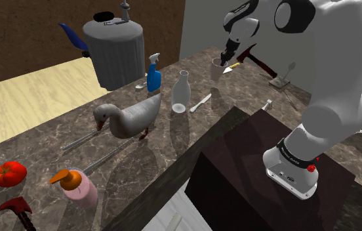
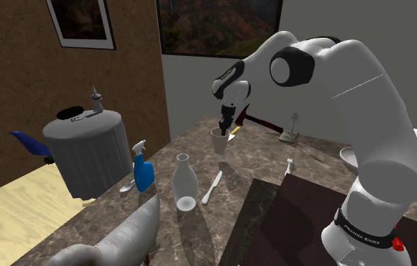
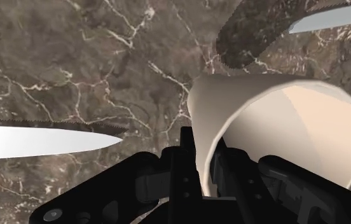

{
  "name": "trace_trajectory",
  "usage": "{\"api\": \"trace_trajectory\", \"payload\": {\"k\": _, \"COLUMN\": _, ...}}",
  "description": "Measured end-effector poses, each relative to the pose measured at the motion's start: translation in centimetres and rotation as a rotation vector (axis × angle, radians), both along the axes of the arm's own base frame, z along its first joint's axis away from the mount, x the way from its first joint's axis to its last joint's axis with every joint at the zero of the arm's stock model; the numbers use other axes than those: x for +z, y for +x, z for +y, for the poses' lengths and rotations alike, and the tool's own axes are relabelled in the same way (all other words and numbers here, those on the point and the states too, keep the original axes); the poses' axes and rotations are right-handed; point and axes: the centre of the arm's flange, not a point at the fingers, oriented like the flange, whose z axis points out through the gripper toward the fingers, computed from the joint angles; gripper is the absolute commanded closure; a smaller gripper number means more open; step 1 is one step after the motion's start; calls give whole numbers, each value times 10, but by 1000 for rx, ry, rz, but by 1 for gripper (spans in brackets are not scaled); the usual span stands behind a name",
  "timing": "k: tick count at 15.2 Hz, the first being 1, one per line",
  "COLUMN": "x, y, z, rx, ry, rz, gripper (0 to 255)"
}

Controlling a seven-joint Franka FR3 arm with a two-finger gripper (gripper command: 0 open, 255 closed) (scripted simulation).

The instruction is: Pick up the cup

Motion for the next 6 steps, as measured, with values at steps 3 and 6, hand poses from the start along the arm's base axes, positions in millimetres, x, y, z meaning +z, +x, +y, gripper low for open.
{"api": "trace_trajectory", "payload": {"k": 3, "x": 15, "y": -1, "z": -1, "rx": 0, "ry": 0, "rz": 0, "gripper": 255}}
{"api": "trace_trajectory", "payload": {"k": 6, "x": 30, "y": 0, "z": -1, "rx": 0, "ry": 0, "rz": 0, "gripper": 255}}
